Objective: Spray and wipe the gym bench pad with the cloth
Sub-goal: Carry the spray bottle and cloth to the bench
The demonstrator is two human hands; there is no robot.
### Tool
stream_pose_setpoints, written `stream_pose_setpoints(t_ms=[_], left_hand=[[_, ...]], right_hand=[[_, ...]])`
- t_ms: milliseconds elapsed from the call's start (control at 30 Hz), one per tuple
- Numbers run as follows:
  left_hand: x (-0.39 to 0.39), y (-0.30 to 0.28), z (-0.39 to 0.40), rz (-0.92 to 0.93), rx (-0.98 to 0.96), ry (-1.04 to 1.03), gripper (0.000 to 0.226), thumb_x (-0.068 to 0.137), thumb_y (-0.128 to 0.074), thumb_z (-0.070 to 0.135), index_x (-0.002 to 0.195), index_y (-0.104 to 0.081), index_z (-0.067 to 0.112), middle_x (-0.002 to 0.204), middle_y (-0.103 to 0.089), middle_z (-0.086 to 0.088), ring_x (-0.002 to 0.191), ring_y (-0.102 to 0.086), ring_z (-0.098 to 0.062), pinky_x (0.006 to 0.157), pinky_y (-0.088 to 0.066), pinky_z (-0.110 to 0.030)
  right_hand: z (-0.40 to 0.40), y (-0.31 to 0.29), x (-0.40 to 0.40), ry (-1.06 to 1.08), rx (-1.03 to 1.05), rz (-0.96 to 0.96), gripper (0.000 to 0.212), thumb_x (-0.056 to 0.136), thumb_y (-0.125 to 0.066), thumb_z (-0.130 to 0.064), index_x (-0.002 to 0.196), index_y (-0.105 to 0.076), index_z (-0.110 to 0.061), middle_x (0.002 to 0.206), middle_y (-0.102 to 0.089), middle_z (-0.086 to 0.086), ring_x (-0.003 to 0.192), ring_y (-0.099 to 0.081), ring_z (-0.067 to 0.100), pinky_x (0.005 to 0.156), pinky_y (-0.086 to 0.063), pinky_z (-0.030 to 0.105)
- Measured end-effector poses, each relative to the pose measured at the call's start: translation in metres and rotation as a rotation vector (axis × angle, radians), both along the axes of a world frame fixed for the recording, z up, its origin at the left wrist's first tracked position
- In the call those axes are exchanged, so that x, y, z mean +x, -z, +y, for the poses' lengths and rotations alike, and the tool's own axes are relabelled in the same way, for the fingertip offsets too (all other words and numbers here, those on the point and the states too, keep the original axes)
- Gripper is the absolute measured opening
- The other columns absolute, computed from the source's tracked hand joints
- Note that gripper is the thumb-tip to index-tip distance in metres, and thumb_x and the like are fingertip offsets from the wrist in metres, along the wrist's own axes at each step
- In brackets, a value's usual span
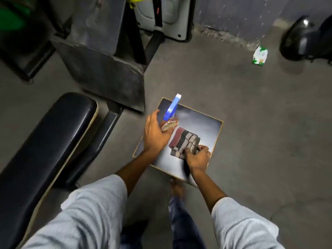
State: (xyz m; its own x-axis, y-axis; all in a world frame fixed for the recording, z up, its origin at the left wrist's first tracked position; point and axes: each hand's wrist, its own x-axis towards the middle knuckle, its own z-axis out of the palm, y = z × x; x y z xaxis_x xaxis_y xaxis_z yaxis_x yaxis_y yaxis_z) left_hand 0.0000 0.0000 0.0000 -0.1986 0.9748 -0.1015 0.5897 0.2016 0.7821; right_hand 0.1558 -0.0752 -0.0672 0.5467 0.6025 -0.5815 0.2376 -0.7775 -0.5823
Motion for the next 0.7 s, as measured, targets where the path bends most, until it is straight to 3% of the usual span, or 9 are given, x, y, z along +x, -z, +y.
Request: stream_pose_setpoints(t_ms=[100, 200, 267, 367, 467, 600, 633, 700], left_hand=[[0.004, 0.017, 0.01, -0.051, -0.005, 0.056, 0.057, 0.085, -0.087, 0.043, 0.129, -0.065, 0.015, 0.118, -0.072, -0.003, 0.109, -0.068, -0.025, 0.097, -0.056, -0.044], [0.003, 0.024, 0.012, -0.053, 0.02, 0.046, 0.041, 0.089, -0.081, 0.036, 0.117, -0.07, 0.008, 0.104, -0.076, -0.01, 0.097, -0.071, -0.032, 0.087, -0.058, -0.046], [-0.001, 0.026, 0.01, -0.011, 0.048, 0.045, 0.032, 0.09, -0.081, 0.023, 0.113, -0.07, 0.005, 0.1, -0.076, -0.014, 0.092, -0.072, -0.037, 0.082, -0.059, -0.049], [-0.01, 0.022, -0.001, 0.004, 0.066, 0.03, 0.025, 0.088, -0.084, 0.012, 0.11, -0.074, 0.005, 0.093, -0.076, -0.013, 0.082, -0.069, -0.031, 0.076, -0.057, -0.041], [-0.025, 0.002, -0.026, -0.047, 0.021, -0.034, 0.029, 0.086, -0.087, 0.018, 0.111, -0.076, 0.009, 0.09, -0.077, -0.011, 0.081, -0.069, -0.033, 0.074, -0.053, -0.037], [-0.063, -0.023, -0.064, -0.113, -0.021, -0.129, 0.034, 0.082, -0.082, 0.029, 0.109, -0.077, 0.01, 0.095, -0.079, -0.012, 0.09, -0.073, -0.038, 0.08, -0.057, -0.041], [-0.076, -0.028, -0.075, -0.124, -0.024, -0.151, 0.034, 0.082, -0.08, 0.031, 0.108, -0.077, 0.01, 0.095, -0.079, -0.013, 0.09, -0.073, -0.038, 0.079, -0.057, -0.04], [-0.105, -0.043, -0.096, -0.126, -0.048, -0.204, 0.029, 0.084, -0.084, 0.027, 0.108, -0.078, 0.012, 0.093, -0.079, -0.014, 0.089, -0.072, -0.039, 0.077, -0.055, -0.039]], right_hand=[[0.012, 0.011, -0.005, 0.011, -0.049, -0.065, 0.075, 0.083, -0.091, -0.035, 0.138, -0.05, -0.005, 0.141, -0.055, 0.023, 0.136, -0.049, 0.044, 0.113, -0.043, 0.049], [0.019, 0.023, -0.007, 0.028, -0.105, -0.1, 0.076, 0.082, -0.091, -0.034, 0.139, -0.049, -0.007, 0.14, -0.06, 0.022, 0.134, -0.053, 0.046, 0.111, -0.047, 0.052], [0.022, 0.028, -0.006, 0.013, -0.126, -0.089, 0.063, 0.083, -0.09, -0.033, 0.131, -0.056, -0.009, 0.132, -0.067, 0.02, 0.128, -0.058, 0.046, 0.105, -0.051, 0.051], [0.027, 0.03, -0.009, -0.04, -0.144, -0.054, 0.038, 0.075, -0.085, -0.037, 0.1, -0.07, -0.013, 0.116, -0.074, 0.02, 0.115, -0.064, 0.045, 0.095, -0.053, 0.043], [0.025, 0.02, -0.022, 0.012, -0.066, -0.013, 0.038, 0.064, -0.078, -0.046, 0.086, -0.07, -0.015, 0.103, -0.074, 0.015, 0.1, -0.068, 0.04, 0.087, -0.056, 0.038], [0.013, -0.028, -0.058, 0.011, 0.094, 0.194, 0.015, 0.09, -0.076, -0.004, 0.09, -0.063, -0.01, 0.081, -0.065, 0.004, 0.067, -0.057, 0.017, 0.061, -0.048, 0.012], [0.008, -0.034, -0.069, -0.005, 0.11, 0.211, 0.016, 0.092, -0.074, 0.0, 0.09, -0.062, -0.011, 0.083, -0.066, 0.005, 0.07, -0.06, 0.019, 0.066, -0.052, 0.014], [-0.005, -0.05, -0.095, -0.019, 0.124, 0.264, 0.016, 0.091, -0.076, -0.004, 0.09, -0.066, -0.016, 0.093, -0.076, 0.01, 0.086, -0.073, 0.031, 0.087, -0.063, 0.037]])
